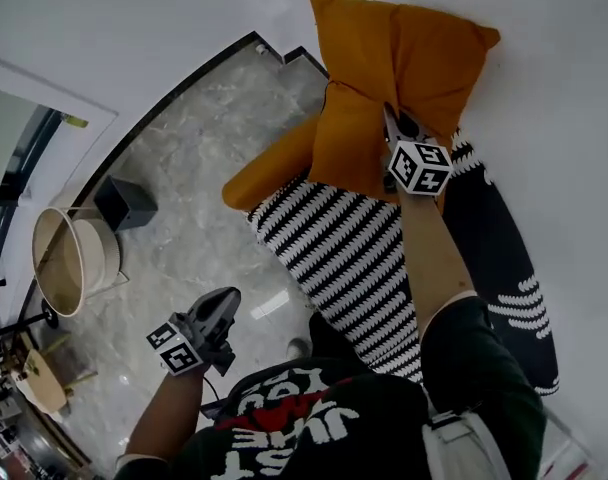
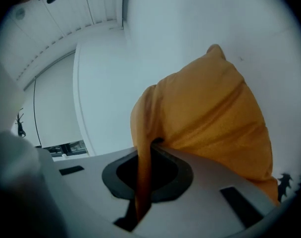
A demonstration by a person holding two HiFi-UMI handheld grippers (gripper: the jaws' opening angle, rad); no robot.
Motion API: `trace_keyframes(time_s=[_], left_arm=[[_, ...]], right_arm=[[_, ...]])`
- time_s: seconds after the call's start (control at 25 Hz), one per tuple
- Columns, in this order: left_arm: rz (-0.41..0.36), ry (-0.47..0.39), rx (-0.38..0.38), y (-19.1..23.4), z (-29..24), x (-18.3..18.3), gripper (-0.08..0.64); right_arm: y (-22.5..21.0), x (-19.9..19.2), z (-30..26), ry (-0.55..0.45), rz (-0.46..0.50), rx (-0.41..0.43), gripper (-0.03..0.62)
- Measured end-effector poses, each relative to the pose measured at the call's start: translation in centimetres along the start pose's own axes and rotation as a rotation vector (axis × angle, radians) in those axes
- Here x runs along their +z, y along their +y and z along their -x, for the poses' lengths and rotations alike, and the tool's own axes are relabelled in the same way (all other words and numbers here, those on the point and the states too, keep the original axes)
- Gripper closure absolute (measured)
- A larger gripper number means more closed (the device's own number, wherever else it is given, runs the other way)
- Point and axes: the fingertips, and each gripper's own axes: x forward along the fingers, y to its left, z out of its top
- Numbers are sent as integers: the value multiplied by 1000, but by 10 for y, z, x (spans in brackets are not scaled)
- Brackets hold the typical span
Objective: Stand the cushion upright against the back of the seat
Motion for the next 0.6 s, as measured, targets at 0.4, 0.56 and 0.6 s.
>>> trace_keyframes(time_s=[0.4, 0.56, 0.6], left_arm=[[82, 61, 51, 32, -17, -35, 549], [123, 73, 56, 40, -18, -46, 549], [128, 75, 56, 40, -19, -48, 549]], right_arm=[[-33, -109, -32, 59, -149, 21, 560], [-33, -121, -20, 46, -198, 59, 558], [-33, -127, -14, 52, -218, 61, 558]])
